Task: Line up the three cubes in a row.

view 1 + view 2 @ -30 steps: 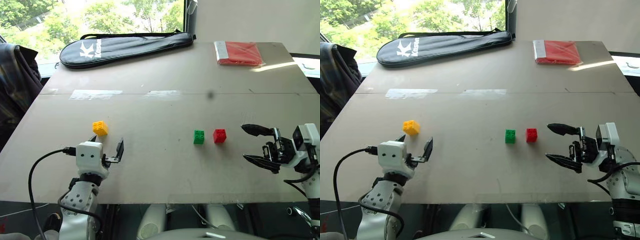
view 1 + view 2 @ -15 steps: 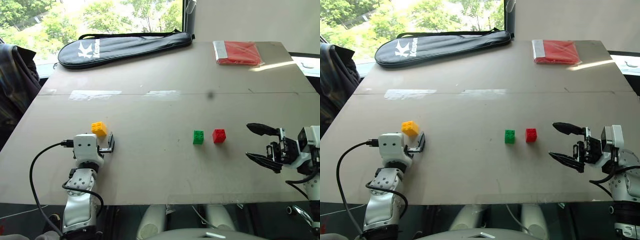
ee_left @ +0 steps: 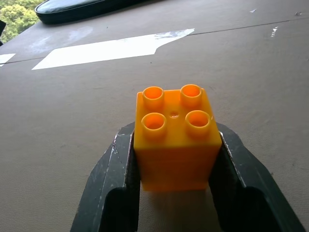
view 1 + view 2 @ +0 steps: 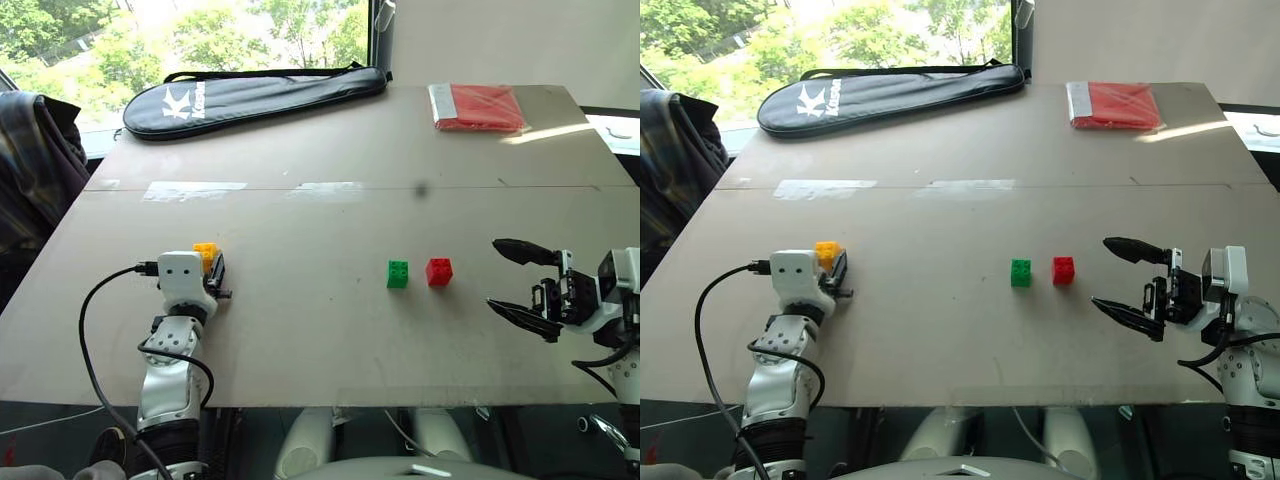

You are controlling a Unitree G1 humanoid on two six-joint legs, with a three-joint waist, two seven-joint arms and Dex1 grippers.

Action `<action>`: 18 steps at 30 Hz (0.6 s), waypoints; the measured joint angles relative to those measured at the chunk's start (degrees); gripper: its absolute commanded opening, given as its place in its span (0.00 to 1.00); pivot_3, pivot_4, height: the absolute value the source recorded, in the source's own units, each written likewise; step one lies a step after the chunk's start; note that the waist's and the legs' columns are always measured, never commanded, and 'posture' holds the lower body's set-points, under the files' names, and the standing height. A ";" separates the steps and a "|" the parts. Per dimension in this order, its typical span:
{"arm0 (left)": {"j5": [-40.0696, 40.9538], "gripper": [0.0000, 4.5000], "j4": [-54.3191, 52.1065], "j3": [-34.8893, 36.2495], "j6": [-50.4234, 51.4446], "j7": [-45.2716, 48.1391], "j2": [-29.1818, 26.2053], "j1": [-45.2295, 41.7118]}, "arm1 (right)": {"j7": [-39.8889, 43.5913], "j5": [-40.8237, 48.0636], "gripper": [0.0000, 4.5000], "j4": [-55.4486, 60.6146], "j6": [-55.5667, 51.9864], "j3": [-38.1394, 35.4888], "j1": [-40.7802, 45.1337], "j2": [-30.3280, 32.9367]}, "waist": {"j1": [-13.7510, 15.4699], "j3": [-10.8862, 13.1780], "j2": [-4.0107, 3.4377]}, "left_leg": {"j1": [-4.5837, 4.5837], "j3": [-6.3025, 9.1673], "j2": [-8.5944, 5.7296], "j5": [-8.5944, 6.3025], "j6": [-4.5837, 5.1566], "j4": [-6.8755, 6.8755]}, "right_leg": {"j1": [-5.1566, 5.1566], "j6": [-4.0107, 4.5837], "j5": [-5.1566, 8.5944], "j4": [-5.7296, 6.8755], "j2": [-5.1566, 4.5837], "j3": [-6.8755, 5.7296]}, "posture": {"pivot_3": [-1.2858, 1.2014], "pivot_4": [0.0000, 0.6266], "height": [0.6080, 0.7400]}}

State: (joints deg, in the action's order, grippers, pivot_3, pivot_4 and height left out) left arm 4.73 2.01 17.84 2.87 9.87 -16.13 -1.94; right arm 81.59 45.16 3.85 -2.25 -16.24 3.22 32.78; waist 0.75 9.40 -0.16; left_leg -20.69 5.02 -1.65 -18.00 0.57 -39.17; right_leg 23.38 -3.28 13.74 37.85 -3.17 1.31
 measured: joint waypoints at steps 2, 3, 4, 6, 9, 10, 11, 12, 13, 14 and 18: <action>0.23 0.29 0.04 0.00 0.01 0.03 0.00 -0.03 | -0.15 0.00 1.00 0.01 -0.05 0.00 0.00 0.00 | 0.00 -0.01 -0.01 | 0.00 0.00 0.00 0.00 0.00 0.00 | 0.00 0.00 0.00 0.00 0.00 0.00 | 0.52 0.24 1.00; 1.96 0.29 0.12 -0.22 -0.06 2.05 -0.08 -0.13 | -0.30 0.00 1.00 0.02 -0.10 0.00 0.00 0.01 | 0.01 -0.01 -0.01 | 0.00 0.00 0.00 0.00 0.00 0.00 | 0.00 0.00 0.00 0.00 0.00 0.00 | 0.52 0.24 1.00; 4.39 0.29 0.24 -0.99 -0.29 6.91 -1.17 -0.08 | -0.48 0.00 1.00 0.01 -0.15 0.00 0.00 0.04 | 0.09 0.00 0.00 | -0.04 0.02 0.00 0.01 -0.01 0.00 | 0.00 0.00 0.00 0.00 0.01 -0.04 | 0.52 0.24 1.00; 7.33 0.29 0.25 -4.13 -0.90 15.09 -2.80 -0.26 | -0.67 0.00 1.00 0.08 -0.23 0.01 0.01 0.05 | 0.20 0.01 0.01 | -0.07 0.03 -0.05 0.02 -0.03 -0.02 | 0.00 0.00 0.00 -0.04 -0.02 -0.06 | 0.52 0.24 1.00; 12.17 0.29 1.75 -9.64 -1.27 30.93 -6.92 -3.14 | -0.68 0.00 1.00 0.06 -0.55 0.02 0.02 0.11 | 0.02 0.06 0.09 | -0.11 0.03 -0.04 0.05 -0.09 -0.01 | 0.02 0.01 0.01 -0.08 0.04 -0.07 | 0.52 0.24 1.00; 13.54 0.29 2.29 -11.66 -1.55 36.72 -8.67 -4.65 | -0.66 -0.02 1.00 0.05 -0.64 0.02 0.05 0.14 | -0.05 0.06 0.09 | -0.10 0.02 -0.04 0.06 -0.11 0.00 | 0.02 0.02 0.01 -0.08 0.05 -0.07 | 0.52 0.24 1.00; 14.76 0.29 3.12 -13.71 -2.01 43.07 -10.33 -6.62 | -0.64 -0.06 1.00 0.01 -0.70 0.03 0.08 0.16 | -0.12 0.06 0.08 | -0.09 0.01 -0.04 0.07 -0.12 0.00 | 0.02 0.02 0.01 -0.08 0.06 -0.05 | 0.52 0.24 1.00; 15.40 0.29 3.63 -15.16 -2.14 47.25 -11.34 -7.95 | -0.65 -0.19 1.00 -0.02 -0.74 0.12 0.24 0.15 | -0.15 0.06 0.08 | -0.10 -0.01 -0.04 0.07 -0.12 0.01 | 0.02 0.02 0.01 -0.09 0.07 -0.05 | 0.52 0.24 1.00; 15.58 0.29 5.49 -17.10 -3.23 51.99 -12.08 -10.07 | -0.65 -0.25 1.00 -0.07 -0.78 0.10 0.29 0.17 | -0.32 0.06 0.07 | -0.07 -0.04 -0.04 0.06 -0.11 0.02 | 0.01 0.02 0.01 -0.10 0.07 -0.01 | 0.52 0.24 1.00; 14.96 0.29 8.68 -18.86 -4.82 55.40 -12.55 -12.63 | -0.67 -0.29 1.00 -0.14 -0.82 0.11 0.32 0.17 | -0.34 0.06 0.08 | -0.07 -0.03 -0.05 0.03 -0.05 0.02 | 0.01 0.01 0.01 -0.10 0.08 -0.02 | 0.52 0.24 1.00; 10.11 0.29 27.58 -24.84 -15.01 67.32 -11.96 -27.00 | -0.81 -0.40 1.00 0.08 -0.78 -0.05 -0.04 -0.04 | -0.20 0.11 0.16 | -0.13 -0.01 -0.17 0.02 -0.01 -0.02 | 0.01 0.01 0.00 -0.10 0.16 -0.09 | 0.52 0.24 1.00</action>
State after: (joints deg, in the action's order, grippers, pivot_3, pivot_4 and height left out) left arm 14.84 29.59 -7.00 -12.14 77.20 -28.09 -28.94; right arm 80.78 44.76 3.92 -3.03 -16.29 3.18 32.75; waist 0.55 9.51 0.01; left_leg -20.82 5.01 -1.83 -17.98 0.56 -39.18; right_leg 23.39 -3.27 13.74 37.75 -3.00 1.21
